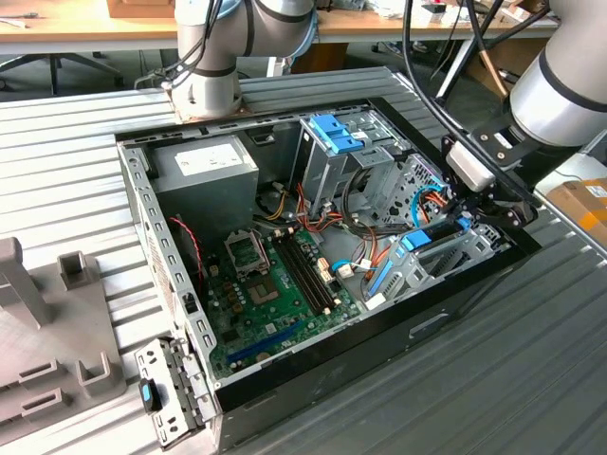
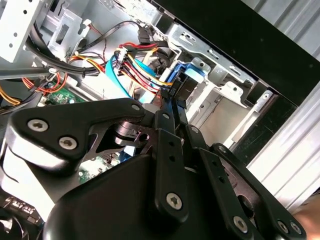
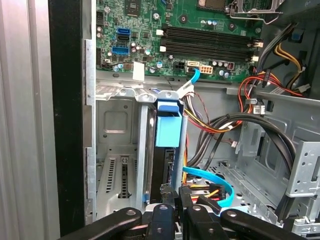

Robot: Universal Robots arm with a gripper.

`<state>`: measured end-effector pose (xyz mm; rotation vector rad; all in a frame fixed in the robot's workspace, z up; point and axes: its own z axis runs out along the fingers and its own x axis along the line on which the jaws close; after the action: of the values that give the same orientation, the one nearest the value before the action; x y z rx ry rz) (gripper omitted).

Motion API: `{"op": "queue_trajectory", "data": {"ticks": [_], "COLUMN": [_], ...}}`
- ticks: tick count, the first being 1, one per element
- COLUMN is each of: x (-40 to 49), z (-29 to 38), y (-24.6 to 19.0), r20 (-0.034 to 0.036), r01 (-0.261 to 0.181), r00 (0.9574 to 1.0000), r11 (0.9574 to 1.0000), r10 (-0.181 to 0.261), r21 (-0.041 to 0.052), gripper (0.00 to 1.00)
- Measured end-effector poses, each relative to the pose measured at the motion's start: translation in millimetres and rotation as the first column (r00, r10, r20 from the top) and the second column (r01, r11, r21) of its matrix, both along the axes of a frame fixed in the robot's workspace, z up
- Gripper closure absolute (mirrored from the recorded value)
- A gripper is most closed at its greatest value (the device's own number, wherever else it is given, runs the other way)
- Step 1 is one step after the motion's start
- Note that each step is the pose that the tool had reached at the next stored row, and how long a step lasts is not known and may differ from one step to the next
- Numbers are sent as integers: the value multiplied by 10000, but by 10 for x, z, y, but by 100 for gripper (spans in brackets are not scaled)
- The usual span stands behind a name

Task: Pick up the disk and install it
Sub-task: 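Insert the first disk wire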

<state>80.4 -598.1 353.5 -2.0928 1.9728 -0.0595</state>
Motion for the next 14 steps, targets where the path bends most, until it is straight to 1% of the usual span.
{"op": "queue_trajectory", "data": {"ticks": [5, 8, 14], "x": [-4, -5, -15], "z": [-36, -41, -49], "y": [-1, -1, -2], "r20": [1, 1, 2], "r01": [26, 44, 239], "r00": [10000, 10000, 9997], "r11": [10000, 10000, 9997], "r10": [-26, -44, -239], "r21": [2, 11, 16], "gripper": [84, 84, 84]}}
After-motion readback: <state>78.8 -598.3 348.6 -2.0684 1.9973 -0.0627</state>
